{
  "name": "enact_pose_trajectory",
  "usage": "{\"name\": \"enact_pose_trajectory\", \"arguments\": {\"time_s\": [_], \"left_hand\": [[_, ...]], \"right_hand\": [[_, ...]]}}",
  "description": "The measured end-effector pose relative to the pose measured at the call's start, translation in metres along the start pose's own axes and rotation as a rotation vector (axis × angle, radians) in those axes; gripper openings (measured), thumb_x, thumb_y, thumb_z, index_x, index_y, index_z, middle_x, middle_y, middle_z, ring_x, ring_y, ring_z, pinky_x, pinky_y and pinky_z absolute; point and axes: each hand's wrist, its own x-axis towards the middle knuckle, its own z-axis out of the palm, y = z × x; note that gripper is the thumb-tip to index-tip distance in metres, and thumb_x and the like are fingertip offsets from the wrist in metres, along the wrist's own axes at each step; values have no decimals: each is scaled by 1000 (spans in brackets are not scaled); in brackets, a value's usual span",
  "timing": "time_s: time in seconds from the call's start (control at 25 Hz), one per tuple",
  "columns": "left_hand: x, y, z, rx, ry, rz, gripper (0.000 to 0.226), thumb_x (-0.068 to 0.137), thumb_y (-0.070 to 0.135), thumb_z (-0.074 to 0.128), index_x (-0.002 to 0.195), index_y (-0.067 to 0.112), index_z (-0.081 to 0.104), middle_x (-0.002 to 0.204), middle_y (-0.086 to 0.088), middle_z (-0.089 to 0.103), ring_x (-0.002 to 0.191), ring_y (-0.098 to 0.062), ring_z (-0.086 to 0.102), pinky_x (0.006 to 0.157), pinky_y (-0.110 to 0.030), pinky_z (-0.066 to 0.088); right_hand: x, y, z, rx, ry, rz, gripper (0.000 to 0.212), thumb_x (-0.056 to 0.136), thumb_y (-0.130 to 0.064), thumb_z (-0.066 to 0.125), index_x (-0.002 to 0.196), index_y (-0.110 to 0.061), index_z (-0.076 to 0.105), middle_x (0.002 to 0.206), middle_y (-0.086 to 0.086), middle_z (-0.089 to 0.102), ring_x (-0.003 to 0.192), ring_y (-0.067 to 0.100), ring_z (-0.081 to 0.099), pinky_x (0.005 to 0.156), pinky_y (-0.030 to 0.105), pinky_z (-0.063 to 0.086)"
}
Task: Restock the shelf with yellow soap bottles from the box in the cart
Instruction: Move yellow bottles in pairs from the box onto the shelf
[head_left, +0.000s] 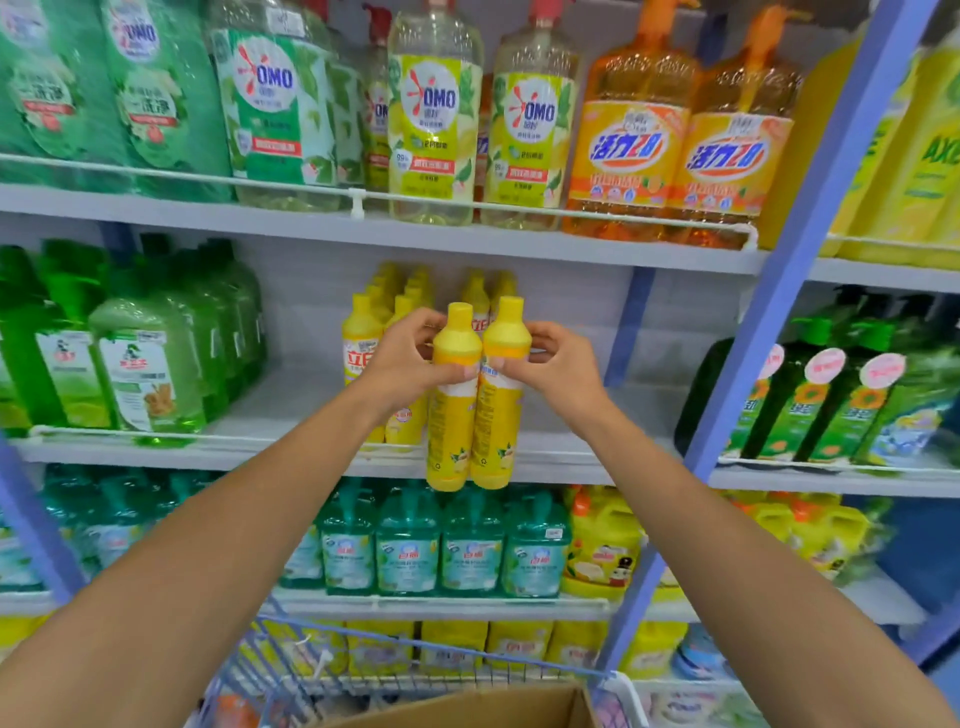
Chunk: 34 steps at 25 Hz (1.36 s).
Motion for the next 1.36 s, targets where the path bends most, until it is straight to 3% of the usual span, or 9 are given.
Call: {"name": "enact_pose_trajectory", "arguments": {"time_s": [0.2, 0.4, 0.52, 0.64, 0.76, 0.88, 1.0, 1.2, 1.36], "left_hand": [[66, 4, 22, 27, 53, -2, 61, 68, 1, 89, 119, 8, 55, 104, -1, 70, 82, 1, 68, 71, -16, 55], [100, -27, 41, 54, 122, -41, 65, 65, 3, 92, 118, 8, 54, 109, -10, 69, 97, -20, 68, 81, -30, 55], [104, -54, 52, 65, 107, -54, 67, 64, 2, 92, 119, 4, 55, 109, -14, 69, 99, -27, 68, 83, -35, 56], [102, -70, 59, 37, 113, -35, 64, 68, 1, 89, 122, 6, 55, 105, -5, 70, 97, -19, 69, 78, -23, 56], [93, -83, 63, -23, 149, -16, 63, 72, 5, 88, 126, 10, 56, 110, -1, 72, 101, -11, 71, 82, -24, 58], [73, -102, 68, -61, 181, -56, 59, 74, 9, 88, 125, 12, 58, 113, 5, 71, 101, 2, 68, 85, -19, 56], [54, -122, 76, -62, 175, -123, 57, 75, 10, 87, 123, 16, 58, 112, 12, 67, 99, 9, 65, 80, -10, 52], [43, -141, 79, -52, 99, -177, 49, 79, 15, 84, 121, 19, 59, 112, 15, 68, 98, 9, 65, 88, -16, 54], [38, -151, 74, -64, 63, -163, 52, 81, 21, 82, 128, 12, 62, 120, 3, 72, 109, -7, 68, 97, -34, 56]], "right_hand": [[66, 17, -22, 13, 5, -33, 59, 68, -13, 93, 120, -4, 66, 108, 7, 74, 96, 16, 71, 80, 25, 59], [97, 49, -24, 23, -14, -19, 44, 66, -13, 94, 97, -28, 66, 94, -9, 74, 89, 14, 72, 82, 30, 60], [96, 75, -19, 25, 12, 27, 52, 64, -7, 94, 109, -12, 69, 98, 1, 75, 90, 16, 72, 78, 27, 59], [91, 96, -11, 36, 61, 46, 56, 63, -11, 95, 112, -16, 67, 100, 0, 75, 90, 15, 72, 78, 28, 59], [83, 105, -5, 83, 78, 60, 55, 67, -14, 93, 113, -22, 64, 104, -2, 75, 94, 11, 72, 79, 22, 57], [69, 120, 0, 116, 72, 71, 59, 71, -14, 91, 122, -14, 62, 112, 2, 74, 103, 13, 72, 87, 25, 58], [55, 136, 1, 121, 19, 115, 62, 73, -2, 87, 128, -4, 58, 116, 5, 72, 102, 8, 71, 87, 24, 56], [40, 154, 10, 118, 31, 160, 62, 77, -2, 84, 132, 0, 55, 120, 10, 70, 103, 9, 71, 86, 24, 57], [36, 155, 22, 37, 137, 144, 62, 72, -21, 91, 125, -16, 59, 114, 0, 72, 102, 10, 71, 87, 25, 58]]}}
